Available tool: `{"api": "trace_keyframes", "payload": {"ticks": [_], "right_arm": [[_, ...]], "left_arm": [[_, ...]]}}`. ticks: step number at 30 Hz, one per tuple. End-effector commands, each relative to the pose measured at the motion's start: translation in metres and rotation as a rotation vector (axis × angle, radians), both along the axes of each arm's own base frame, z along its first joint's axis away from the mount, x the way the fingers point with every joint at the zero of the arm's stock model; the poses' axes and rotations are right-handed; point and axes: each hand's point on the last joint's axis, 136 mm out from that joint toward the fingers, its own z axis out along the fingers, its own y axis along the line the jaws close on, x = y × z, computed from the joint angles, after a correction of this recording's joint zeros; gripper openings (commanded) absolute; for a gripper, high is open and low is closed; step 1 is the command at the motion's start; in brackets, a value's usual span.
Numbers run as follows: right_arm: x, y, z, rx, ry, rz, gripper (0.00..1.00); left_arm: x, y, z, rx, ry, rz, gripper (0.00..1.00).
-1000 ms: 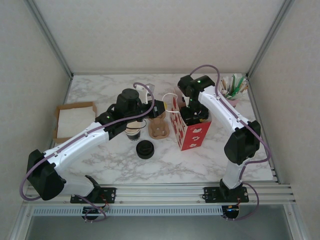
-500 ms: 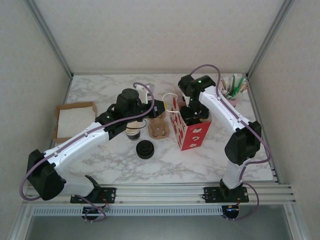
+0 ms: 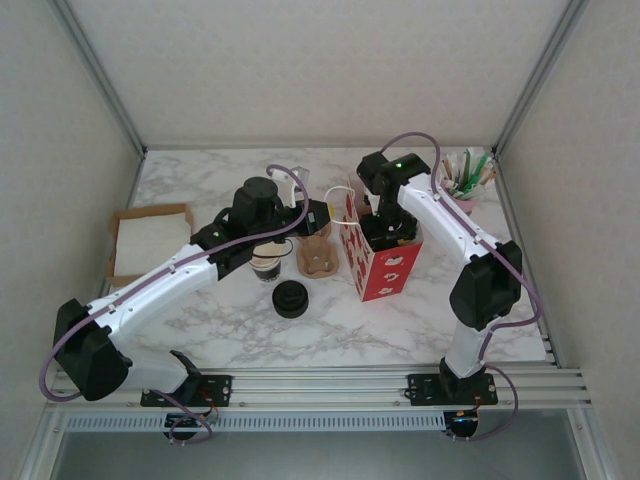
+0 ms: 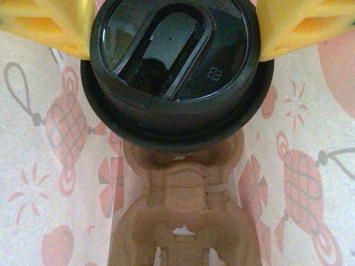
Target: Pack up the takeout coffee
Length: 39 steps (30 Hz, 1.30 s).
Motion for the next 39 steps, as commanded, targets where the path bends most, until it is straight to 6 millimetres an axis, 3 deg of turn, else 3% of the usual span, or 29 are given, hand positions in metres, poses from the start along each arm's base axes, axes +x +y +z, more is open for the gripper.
{"api": "trace_keyframes", "payload": {"ticks": [1, 39], "right_arm": [[-0.0014, -0.0004, 0.0003, 0.022, -0.002, 0.001, 0.65], [-0.0062, 0.0017, -0.0001, 0.037, 0.029, 0.006, 0.65]], "left_arm": [[0.0007, 0.0020, 0.0027, -0.018, -0.001, 0.003, 0.00], [0.0008, 0.0023, 0.0020, -0.016, -0.002, 0.004, 0.00]]}}
